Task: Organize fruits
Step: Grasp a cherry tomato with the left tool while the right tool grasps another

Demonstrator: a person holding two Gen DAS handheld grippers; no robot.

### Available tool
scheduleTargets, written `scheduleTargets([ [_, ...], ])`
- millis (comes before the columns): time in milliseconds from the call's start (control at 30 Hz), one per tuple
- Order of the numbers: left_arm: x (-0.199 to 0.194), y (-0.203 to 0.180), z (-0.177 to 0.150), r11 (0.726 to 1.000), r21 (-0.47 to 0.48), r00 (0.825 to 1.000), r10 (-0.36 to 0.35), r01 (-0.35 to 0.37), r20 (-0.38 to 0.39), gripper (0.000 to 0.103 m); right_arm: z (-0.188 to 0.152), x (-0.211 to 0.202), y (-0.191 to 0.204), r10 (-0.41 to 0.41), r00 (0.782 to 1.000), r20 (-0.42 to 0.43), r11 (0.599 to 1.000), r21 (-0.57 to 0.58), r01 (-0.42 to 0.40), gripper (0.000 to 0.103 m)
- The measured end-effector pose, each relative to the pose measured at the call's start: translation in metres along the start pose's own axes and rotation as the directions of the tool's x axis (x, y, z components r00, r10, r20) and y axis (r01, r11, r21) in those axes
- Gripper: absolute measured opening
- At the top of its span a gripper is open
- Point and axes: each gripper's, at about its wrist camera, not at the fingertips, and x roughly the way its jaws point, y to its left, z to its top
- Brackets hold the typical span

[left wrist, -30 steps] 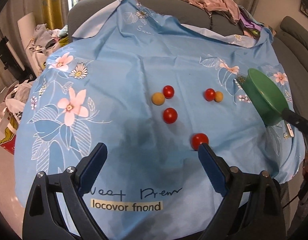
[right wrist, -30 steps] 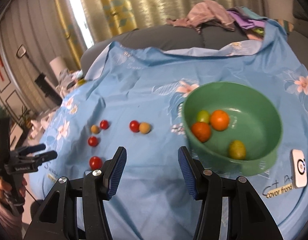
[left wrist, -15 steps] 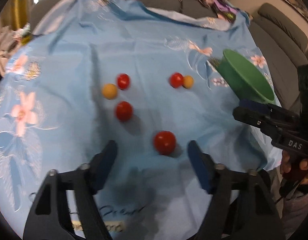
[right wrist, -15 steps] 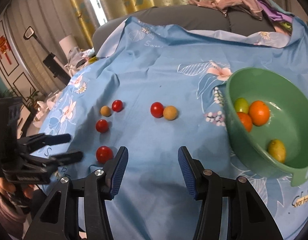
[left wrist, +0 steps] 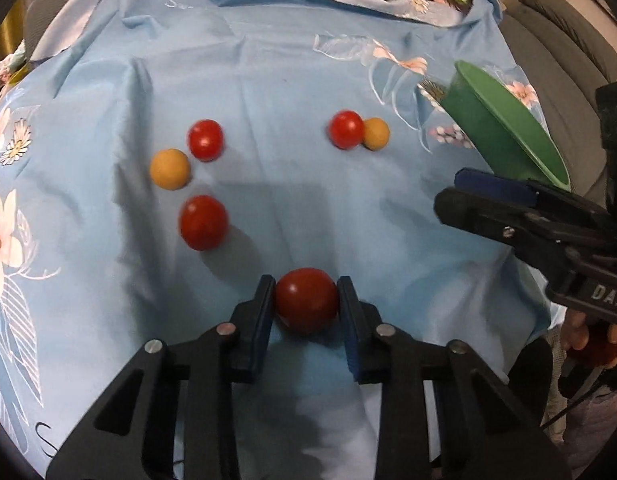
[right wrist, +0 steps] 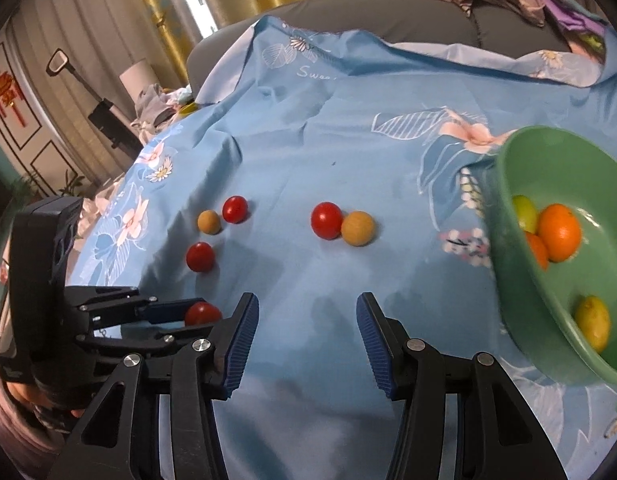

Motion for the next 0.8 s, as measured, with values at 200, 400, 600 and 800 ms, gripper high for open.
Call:
scheduleTargets([
  [200,-0.023,0.022,0.012,0.999,-0.048,0.997,0.021,-0.017,0.078,0.03,0.017,0.029,-0.002,0.056,0.998,-0.036,0.998,0.015,-0.056,0.054],
  [400,-0.032,0.03,0.024,0.998,-0.055,0.993,0.024,-0.017,0.114,0.03,0.035,0.06,-0.003,0.002,0.996,-0.084,1.0,0.001,-0.002,0.051],
  [600,-0.028,0.033,0.027,0.999,-0.054,0.993,0.012,-0.005,0.115,0.03,0.05,0.076,-0.004,-0.056,0.993,-0.107,0.998,-0.019,0.055,0.05],
  [800,-0.024,0.034,0.032,0.999,-0.052,0.994,0.001,0.004,0.109,0.03,0.058,0.086,-0.004,-0.096,0.988,-0.123,0.995,-0.053,0.09,0.037],
])
